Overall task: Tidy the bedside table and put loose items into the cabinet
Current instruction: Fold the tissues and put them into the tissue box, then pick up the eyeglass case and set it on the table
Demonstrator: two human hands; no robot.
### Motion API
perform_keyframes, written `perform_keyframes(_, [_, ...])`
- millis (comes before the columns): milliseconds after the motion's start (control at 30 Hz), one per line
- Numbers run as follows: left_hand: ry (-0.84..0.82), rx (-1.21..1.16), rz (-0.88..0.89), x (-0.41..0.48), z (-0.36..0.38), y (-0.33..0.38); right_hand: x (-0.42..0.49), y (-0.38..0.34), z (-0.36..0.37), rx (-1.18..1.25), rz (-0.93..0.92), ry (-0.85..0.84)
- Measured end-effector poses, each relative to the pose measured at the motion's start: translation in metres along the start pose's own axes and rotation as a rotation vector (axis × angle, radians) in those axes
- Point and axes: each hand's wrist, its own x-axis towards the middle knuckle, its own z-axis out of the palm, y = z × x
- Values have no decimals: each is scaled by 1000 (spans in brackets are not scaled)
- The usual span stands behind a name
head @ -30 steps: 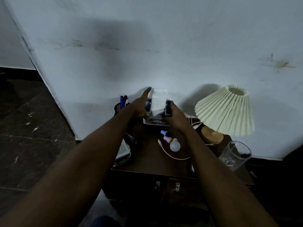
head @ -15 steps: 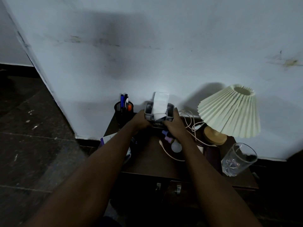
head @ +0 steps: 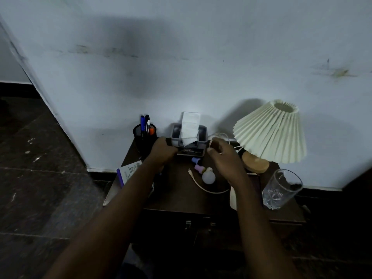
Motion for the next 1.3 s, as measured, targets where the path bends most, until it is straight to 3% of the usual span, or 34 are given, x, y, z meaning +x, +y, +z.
perform_keyframes(133, [200,262,138,-42,15,-9,-67,16,-29,65,-37,270])
perform_keyframes(200, [165,303,246,-66,27,-16,-99,23,-32,123,59,387])
perform_keyframes(267, [96,314,403,-82,39,-24,-118,28,-31,30,91,448])
perform_keyframes(367, [-5,459,489,-76,55,-36,-118,26,-22,-129,27,407])
perform_keyframes(500, [-174,853,423,-46,66,-29,-88,11,-1,-288,-16,277])
perform_keyframes(633, [-225,988,385,-27,68,-19,-61,8,14,-377,39,183])
perform_keyframes(900, [-302,961,402,-29,69,-35,-48,10,44,-546,78,-5])
perform_keyframes(1300, [-210,779,401,-58,56,-29,-44,21,50,-566,-16,-28])
